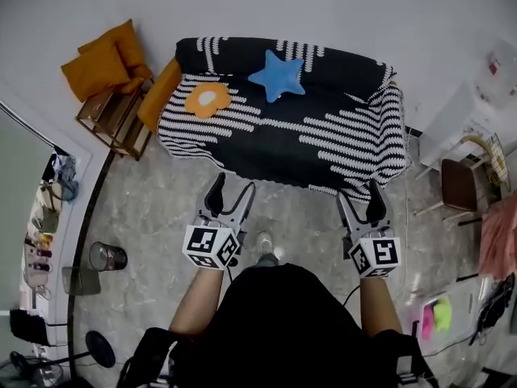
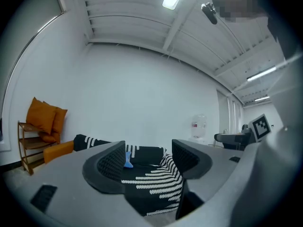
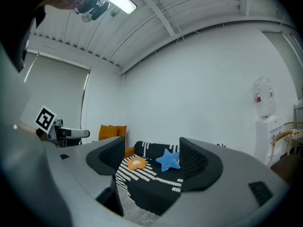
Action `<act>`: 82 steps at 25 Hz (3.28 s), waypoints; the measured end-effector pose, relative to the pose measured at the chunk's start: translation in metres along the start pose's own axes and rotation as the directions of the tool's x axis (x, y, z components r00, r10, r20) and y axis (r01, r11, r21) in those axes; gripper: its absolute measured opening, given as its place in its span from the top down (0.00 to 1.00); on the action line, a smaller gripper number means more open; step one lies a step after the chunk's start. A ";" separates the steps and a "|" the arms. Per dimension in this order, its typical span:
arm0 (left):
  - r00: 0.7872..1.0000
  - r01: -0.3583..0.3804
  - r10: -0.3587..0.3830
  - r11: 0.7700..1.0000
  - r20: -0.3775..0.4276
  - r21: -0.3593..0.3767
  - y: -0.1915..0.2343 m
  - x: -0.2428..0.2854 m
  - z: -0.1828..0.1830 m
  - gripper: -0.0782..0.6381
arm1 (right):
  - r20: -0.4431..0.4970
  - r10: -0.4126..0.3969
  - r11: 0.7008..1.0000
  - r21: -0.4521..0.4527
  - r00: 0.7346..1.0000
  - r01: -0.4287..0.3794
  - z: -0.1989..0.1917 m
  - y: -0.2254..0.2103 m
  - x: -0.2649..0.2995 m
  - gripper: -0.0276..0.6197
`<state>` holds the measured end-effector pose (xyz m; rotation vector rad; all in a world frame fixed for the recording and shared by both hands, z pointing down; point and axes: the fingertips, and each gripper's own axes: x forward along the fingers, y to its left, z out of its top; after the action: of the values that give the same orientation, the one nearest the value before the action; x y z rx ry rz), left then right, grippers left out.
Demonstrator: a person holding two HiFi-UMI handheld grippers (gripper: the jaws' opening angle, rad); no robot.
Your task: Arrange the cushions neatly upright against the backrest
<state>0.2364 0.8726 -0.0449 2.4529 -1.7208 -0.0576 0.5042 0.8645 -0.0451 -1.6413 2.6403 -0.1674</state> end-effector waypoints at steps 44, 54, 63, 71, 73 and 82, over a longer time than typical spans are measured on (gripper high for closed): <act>0.984 -0.172 0.170 0.985 -0.056 -0.026 0.216 0.413 0.023 0.45 | -0.065 0.112 0.985 -0.125 0.992 -0.120 0.001 -0.187 0.478 0.41; 0.974 -0.196 0.190 0.980 -0.120 -0.036 0.214 0.472 0.009 0.45 | -0.112 0.122 0.992 -0.023 0.986 -0.126 -0.014 -0.249 0.529 0.42; 0.960 -0.239 0.208 0.957 -0.188 -0.161 0.251 0.499 -0.023 0.45 | -0.199 0.077 0.997 0.011 0.977 -0.076 -0.044 -0.271 0.550 0.43; 0.954 -0.206 0.156 0.962 -0.257 -0.178 0.305 0.554 -0.044 0.45 | -0.270 0.085 0.993 -0.052 0.959 -0.102 -0.061 -0.246 0.624 0.43; 0.949 -0.199 0.143 0.963 -0.281 -0.182 0.320 0.570 -0.054 0.45 | -0.303 0.091 0.993 -0.047 0.949 -0.110 -0.073 -0.242 0.647 0.43; 0.901 -0.096 -0.005 0.973 -0.434 -0.212 0.376 0.645 -0.131 0.45 | -0.380 0.027 0.961 0.265 0.925 0.081 -0.151 -0.235 0.768 0.43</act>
<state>0.1225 0.1549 0.1709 2.0608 -1.4811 0.2614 0.3605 0.0855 0.1552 -1.6911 2.6832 -0.9021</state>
